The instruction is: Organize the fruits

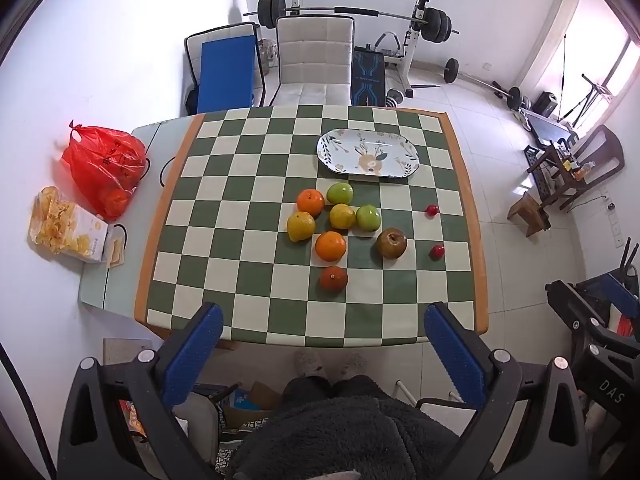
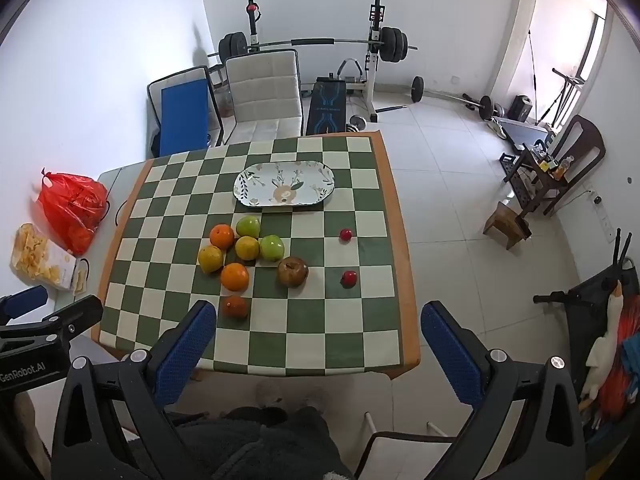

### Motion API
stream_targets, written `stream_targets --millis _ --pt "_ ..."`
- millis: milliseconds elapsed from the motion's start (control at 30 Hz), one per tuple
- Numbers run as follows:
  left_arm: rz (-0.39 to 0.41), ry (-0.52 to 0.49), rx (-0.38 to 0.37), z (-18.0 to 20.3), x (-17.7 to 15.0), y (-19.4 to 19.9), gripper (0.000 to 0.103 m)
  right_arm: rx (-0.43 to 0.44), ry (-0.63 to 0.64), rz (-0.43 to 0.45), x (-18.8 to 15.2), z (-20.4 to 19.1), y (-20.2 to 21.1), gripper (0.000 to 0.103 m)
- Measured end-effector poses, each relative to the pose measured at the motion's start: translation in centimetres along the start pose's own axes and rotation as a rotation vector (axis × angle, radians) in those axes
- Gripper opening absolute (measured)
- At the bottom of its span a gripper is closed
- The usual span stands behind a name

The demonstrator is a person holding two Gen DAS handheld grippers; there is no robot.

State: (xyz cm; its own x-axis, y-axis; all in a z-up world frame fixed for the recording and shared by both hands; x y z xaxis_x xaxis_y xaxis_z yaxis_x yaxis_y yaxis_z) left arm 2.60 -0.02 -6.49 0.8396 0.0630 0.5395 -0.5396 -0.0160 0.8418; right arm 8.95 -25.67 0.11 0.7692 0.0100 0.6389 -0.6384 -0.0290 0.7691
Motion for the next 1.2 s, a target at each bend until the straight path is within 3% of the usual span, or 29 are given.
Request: stream_targets --millis 1200 --pt "0.019 -0.003 0.0 -0.4 1.8 0.9 0.103 0.006 -0.001 0.012 0.9 -0.7 0.8 0.103"
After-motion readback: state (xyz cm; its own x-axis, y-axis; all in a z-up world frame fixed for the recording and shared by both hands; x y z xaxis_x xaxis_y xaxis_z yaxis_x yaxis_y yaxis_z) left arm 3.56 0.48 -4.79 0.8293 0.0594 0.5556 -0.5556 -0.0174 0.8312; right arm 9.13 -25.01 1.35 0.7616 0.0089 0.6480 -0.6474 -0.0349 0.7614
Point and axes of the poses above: each gripper's, at about its wrist camera, not at the fingertips, and y roughly against the way its jaws point, z to its right, x to its top, the point moved 7 cm from there along -y, roughly the way its jaws point, and after that the axes turned 11 degrees about z, right-handed, at the moved point
